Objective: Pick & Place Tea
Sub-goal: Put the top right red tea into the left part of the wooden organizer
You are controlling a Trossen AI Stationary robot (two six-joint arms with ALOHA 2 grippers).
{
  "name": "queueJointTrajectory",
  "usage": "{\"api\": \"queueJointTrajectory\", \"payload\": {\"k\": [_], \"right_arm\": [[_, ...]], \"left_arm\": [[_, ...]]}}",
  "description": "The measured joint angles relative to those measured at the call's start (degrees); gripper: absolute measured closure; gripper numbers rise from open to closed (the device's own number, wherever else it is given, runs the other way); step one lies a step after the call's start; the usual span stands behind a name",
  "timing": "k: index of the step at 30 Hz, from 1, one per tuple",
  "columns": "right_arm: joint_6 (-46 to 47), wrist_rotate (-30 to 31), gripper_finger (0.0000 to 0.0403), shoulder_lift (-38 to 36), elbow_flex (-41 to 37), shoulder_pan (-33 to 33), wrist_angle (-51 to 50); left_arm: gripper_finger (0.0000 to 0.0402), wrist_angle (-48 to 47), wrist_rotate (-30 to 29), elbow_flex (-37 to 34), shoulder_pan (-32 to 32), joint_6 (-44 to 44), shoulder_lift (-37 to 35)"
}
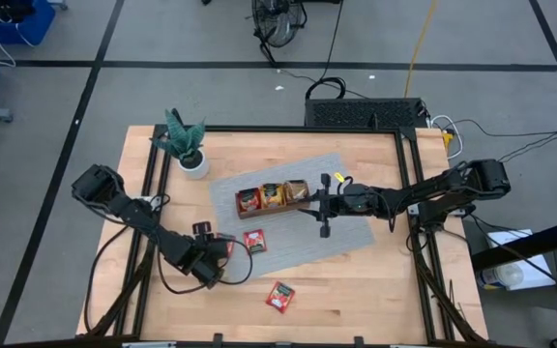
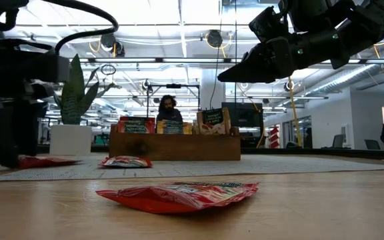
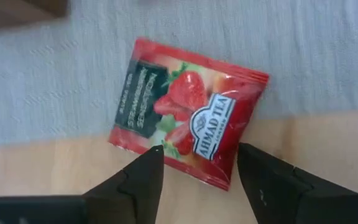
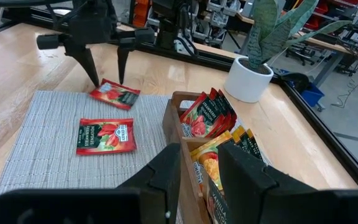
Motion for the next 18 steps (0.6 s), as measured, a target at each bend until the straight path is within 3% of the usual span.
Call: {"api": "queueJointTrajectory", "payload": {"k": [5,11,18], "right_arm": [[0.0,0.0,0.0307,0.0,0.0,0.0,0.0],[0.2,0.0,0.0307,0.0,0.0,0.0,0.0],[0.2,0.0,0.0307,0.0,0.0,0.0,0.0]], "left_arm": [[0.0209,0.9,-0.6,-0.6,0.1,0.2,0.5],[0.0239,11.6,-1.7,-5.7,0.6,1.1,0.1],[0.0325,13.9,-1.2,-7.1,0.3,0.7,0.0]]}}
